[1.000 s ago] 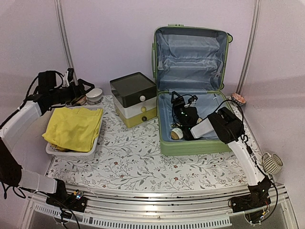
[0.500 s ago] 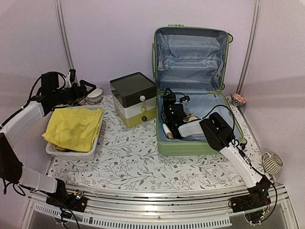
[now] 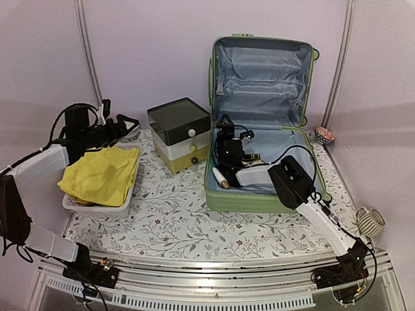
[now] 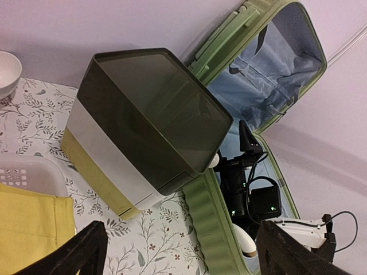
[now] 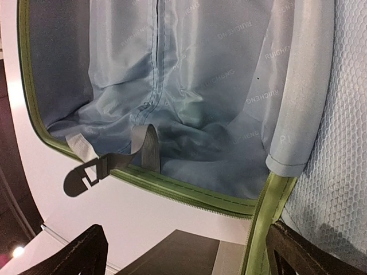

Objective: Open, take out, and arrange the luggage
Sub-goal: Move the storage box to the center of the board.

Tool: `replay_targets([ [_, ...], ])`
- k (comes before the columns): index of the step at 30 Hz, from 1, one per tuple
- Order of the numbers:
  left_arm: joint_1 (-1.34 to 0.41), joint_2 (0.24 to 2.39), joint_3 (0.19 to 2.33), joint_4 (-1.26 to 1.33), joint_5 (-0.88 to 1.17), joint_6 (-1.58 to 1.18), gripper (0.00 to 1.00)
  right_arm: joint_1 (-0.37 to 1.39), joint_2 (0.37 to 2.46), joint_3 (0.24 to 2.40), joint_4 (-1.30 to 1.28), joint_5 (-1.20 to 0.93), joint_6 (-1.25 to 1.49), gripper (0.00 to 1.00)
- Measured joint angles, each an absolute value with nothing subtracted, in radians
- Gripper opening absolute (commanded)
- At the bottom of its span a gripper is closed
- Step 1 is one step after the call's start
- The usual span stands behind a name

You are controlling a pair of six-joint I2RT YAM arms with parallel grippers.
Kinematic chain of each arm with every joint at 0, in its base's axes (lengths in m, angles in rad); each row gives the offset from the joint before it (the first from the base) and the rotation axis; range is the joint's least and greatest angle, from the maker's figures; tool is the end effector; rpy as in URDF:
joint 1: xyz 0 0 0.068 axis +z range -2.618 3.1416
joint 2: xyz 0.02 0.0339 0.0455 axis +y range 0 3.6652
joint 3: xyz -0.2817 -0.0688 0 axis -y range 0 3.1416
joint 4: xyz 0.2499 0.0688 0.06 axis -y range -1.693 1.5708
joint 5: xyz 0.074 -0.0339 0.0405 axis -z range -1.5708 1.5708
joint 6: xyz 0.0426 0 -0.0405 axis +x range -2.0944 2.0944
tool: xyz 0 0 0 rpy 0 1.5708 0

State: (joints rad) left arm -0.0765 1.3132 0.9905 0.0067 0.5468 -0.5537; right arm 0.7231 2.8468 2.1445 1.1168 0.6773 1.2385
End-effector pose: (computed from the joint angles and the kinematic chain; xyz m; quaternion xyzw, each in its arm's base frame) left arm 0.3066 -0.0457 0.3293 -0.0302 0.7949 -0.3830 0.4697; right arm 0.4804 0.3884 0.1229 0.4004 0.4275 0.5554 0.5903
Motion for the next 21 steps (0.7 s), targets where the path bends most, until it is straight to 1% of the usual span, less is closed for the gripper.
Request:
replay_targets([
  [1,-0.084,1.317,0.971,0.036,0.539,-0.562,0.98,0.725,2.824,2.104,1.123,0.674,1.231,0.99],
  [2,-0.092,1.321,0.958,0.059,0.531,-0.57,0.98,0.726,2.805,2.06,1.134,0.669,1.225,0.99],
  [9,-0.178,1.4,0.923,0.229,0.431,-0.633,0.98,0.714,2.668,1.729,1.281,0.593,1.169,0.99],
  [15,-0.245,1.475,0.919,0.303,0.31,-0.677,0.98,0.646,2.486,1.37,1.381,0.43,1.034,0.99],
  [18,-0.281,1.492,0.916,0.311,0.232,-0.692,0.98,0.593,2.416,1.237,1.407,0.327,0.936,0.99],
  [21,-0.322,1.493,0.916,0.317,0.182,-0.697,0.98,0.544,2.356,1.162,1.406,0.231,0.834,0.99],
])
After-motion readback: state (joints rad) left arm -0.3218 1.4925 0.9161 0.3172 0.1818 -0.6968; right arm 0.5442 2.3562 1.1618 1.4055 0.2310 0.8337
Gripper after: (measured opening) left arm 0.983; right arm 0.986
